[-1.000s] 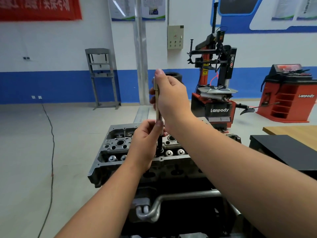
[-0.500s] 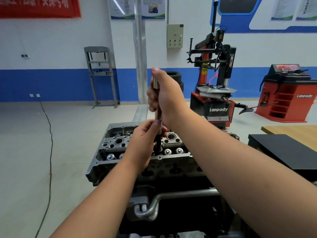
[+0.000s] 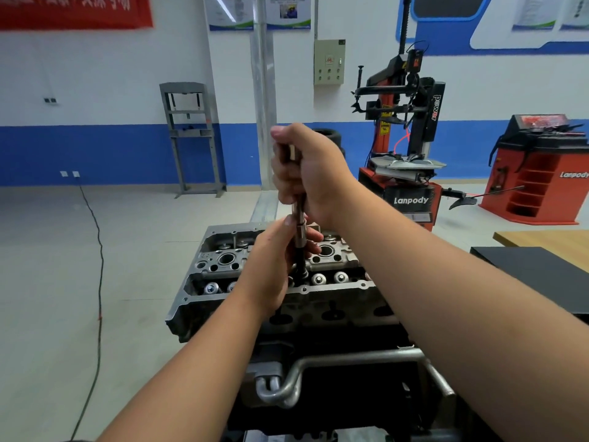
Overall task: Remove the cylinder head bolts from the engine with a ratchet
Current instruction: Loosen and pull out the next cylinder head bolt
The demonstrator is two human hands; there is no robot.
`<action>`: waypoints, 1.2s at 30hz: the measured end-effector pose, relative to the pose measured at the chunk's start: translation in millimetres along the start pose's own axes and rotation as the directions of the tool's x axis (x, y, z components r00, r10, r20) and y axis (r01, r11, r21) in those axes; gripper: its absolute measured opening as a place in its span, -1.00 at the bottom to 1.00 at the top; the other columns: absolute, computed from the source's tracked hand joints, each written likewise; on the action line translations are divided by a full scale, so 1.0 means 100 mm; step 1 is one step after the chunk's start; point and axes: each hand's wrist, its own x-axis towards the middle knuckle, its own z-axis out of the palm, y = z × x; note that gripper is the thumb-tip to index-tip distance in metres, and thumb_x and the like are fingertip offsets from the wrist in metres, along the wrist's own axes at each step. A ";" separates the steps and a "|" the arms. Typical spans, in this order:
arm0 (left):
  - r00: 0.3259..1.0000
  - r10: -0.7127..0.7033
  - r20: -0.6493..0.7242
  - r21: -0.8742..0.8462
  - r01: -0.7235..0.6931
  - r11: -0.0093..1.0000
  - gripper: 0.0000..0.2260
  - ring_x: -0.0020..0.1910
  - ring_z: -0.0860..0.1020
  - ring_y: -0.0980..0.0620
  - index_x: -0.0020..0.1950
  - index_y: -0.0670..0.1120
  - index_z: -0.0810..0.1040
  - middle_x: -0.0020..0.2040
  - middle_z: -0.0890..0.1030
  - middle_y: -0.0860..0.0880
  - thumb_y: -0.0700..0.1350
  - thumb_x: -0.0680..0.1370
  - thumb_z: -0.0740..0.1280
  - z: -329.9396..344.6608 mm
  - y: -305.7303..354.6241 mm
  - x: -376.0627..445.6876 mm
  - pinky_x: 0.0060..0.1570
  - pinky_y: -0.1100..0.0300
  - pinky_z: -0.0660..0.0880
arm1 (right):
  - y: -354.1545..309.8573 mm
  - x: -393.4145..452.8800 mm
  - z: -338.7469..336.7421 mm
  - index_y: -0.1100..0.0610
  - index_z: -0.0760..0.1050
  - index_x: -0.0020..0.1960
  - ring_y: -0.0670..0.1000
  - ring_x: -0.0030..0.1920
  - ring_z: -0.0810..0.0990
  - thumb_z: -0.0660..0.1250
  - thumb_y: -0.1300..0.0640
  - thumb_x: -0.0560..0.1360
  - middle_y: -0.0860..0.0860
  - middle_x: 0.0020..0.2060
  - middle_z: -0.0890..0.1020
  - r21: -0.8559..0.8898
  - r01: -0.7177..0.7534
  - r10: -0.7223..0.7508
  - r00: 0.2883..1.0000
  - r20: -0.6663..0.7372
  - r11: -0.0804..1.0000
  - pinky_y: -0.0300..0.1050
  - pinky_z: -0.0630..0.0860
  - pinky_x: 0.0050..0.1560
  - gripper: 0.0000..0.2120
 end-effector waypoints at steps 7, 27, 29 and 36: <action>0.998 0.014 -0.054 0.098 -0.009 0.995 -0.74 -0.17 0.60 0.13 -0.14 0.11 0.71 -0.19 0.67 0.06 0.19 0.61 0.33 0.05 0.02 0.01 -0.11 0.26 0.54 | 0.11 -0.08 0.09 0.03 0.50 -0.25 -0.03 -0.40 0.41 0.28 -0.04 0.59 -0.12 -0.47 0.48 -0.086 0.115 -0.141 0.896 -0.421 0.990 -0.11 0.35 -0.38 -0.73; 0.999 -0.006 -0.037 0.016 0.006 1.000 -0.76 -0.19 0.59 0.02 -0.17 0.06 0.70 -0.19 0.66 -0.02 0.13 0.56 0.33 0.05 0.05 -0.01 -0.14 0.16 0.52 | 0.02 0.02 -0.17 0.03 0.34 -0.44 -0.04 -0.53 0.14 0.20 -0.02 0.49 -0.09 -0.56 0.23 0.116 -0.074 0.056 0.987 0.149 0.990 -0.18 0.14 -0.44 -0.66; 0.999 -0.001 -0.049 0.018 0.002 1.000 -0.78 -0.20 0.60 0.04 -0.17 0.05 0.70 -0.19 0.67 -0.02 0.12 0.55 0.35 0.05 0.04 0.00 -0.16 0.19 0.54 | 0.01 0.03 -0.19 0.03 0.35 -0.44 -0.05 -0.53 0.14 0.19 -0.01 0.51 -0.09 -0.56 0.22 0.131 -0.103 0.080 0.982 0.170 0.986 -0.17 0.12 -0.42 -0.64; 0.990 0.001 -0.141 0.033 0.003 0.999 -0.66 -0.23 0.57 0.09 -0.05 -0.10 0.53 -0.24 0.64 0.03 0.14 0.42 0.45 0.09 0.05 0.01 -0.07 0.06 0.52 | 0.02 -0.01 -0.05 0.11 0.47 -0.26 -0.03 -0.50 0.37 0.24 0.01 0.59 -0.03 -0.49 0.45 0.003 -0.042 0.042 0.973 -0.226 0.999 -0.22 0.36 -0.46 -0.71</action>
